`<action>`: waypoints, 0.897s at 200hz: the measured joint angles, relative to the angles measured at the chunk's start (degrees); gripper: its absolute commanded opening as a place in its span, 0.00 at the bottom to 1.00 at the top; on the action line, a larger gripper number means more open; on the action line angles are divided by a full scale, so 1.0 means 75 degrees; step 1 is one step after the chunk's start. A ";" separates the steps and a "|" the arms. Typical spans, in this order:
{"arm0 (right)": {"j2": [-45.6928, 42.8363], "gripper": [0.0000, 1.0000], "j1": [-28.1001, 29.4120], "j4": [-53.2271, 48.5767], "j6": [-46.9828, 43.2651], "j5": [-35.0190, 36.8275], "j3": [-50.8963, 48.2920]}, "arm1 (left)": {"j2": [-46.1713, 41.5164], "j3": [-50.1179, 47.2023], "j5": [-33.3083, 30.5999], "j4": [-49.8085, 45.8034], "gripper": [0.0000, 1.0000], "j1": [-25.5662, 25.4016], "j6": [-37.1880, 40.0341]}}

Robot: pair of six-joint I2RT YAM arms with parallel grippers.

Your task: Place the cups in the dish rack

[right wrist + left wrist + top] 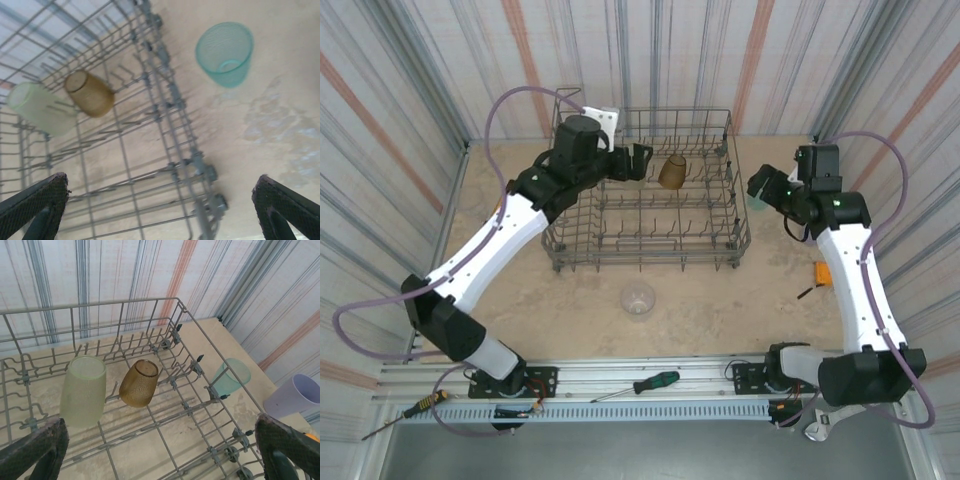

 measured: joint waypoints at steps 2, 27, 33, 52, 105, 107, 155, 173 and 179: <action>0.0038 0.99 -0.0052 -0.0026 -0.0044 0.0000 0.0041 | -0.0050 -0.0044 0.0000 0.0000 0.99 0.0003 0.0000; 0.0539 0.99 -0.0720 -0.0227 -0.0440 0.0087 0.0460 | -0.0656 -0.0641 0.0026 -0.0061 0.99 0.0163 -0.0058; 0.0667 0.99 -0.0886 -0.0283 -0.0527 0.0096 0.0568 | -0.0796 -0.0799 0.0023 -0.0067 0.99 0.0216 -0.0085; 0.1105 1.00 -0.1358 -0.0437 -0.0752 0.0163 0.0941 | -0.1218 -0.1276 0.0023 -0.0125 0.99 0.0393 -0.0140; 0.2261 0.93 -0.1976 -0.0766 -0.1204 0.0230 0.1824 | -0.1912 -0.1769 0.0061 -0.0344 0.99 0.0662 -0.0143; 0.2299 0.92 -0.1982 -0.0775 -0.1221 0.0230 0.1845 | -0.1932 -0.1772 0.0079 -0.0350 0.99 0.0676 -0.0143; 0.3471 0.82 -0.2072 -0.1072 -0.1547 0.0539 0.2396 | -0.2040 -0.1918 0.0463 -0.0490 0.99 0.1151 -0.0149; 0.3739 0.79 -0.2072 -0.1157 -0.1591 0.0638 0.2463 | -0.2060 -0.1976 0.0592 -0.0557 0.99 0.1314 -0.0149; 0.3821 0.77 -0.2072 -0.1172 -0.1612 0.0662 0.2500 | -0.2078 -0.1996 0.0618 -0.0597 0.99 0.1355 -0.0149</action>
